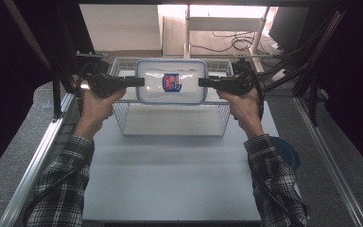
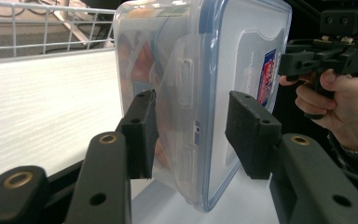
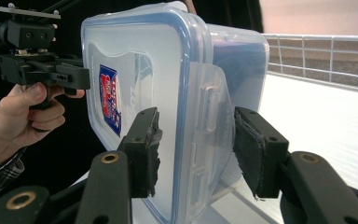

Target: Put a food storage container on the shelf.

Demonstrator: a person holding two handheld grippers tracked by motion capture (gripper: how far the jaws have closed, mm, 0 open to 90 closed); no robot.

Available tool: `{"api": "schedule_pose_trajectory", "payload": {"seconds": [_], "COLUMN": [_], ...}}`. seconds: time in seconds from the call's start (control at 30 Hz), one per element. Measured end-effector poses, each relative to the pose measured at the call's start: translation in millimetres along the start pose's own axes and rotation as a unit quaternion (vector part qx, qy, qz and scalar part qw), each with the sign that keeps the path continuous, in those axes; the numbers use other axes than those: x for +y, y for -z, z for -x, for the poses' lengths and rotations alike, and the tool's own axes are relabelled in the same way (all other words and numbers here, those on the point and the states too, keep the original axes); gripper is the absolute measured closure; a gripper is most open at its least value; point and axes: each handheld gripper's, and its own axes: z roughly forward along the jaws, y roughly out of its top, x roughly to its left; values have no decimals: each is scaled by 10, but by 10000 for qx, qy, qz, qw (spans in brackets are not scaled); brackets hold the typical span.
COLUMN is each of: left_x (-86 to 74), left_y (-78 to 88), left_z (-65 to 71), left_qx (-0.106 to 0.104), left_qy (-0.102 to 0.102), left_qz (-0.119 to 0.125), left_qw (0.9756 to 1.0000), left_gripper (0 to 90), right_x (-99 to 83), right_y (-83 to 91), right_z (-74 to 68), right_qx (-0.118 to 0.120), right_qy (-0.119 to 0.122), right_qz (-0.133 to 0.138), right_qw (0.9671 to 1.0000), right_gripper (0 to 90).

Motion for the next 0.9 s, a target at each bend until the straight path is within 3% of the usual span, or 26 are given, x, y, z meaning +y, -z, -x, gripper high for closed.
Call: {"api": "schedule_pose_trajectory", "payload": {"seconds": [0.47, 0.7, 0.77, 0.9], "left_x": [6, 8, 7, 6], "left_y": [-86, -105, -119, -125], "left_z": [-151, -140, -130, -132], "left_qx": [108, 202, 276, 284], "left_qy": [333, 272, 165, 163], "left_qz": [58, 96, 92, 113], "left_qw": [9994, 9994, 9994, 9994], "left_gripper": [532, 517, 504, 499], "right_x": [41, 52, 52, 62], "right_y": [-168, -193, -202, -212], "right_z": [143, 155, 147, 137], "right_qx": [-75, -145, -190, -254], "right_qy": [-210, -311, -291, -259], "right_qz": [-123, -93, -96, -137], "right_qw": [9997, 9994, 9994, 9992], "right_gripper": [504, 489, 481, 472]}}
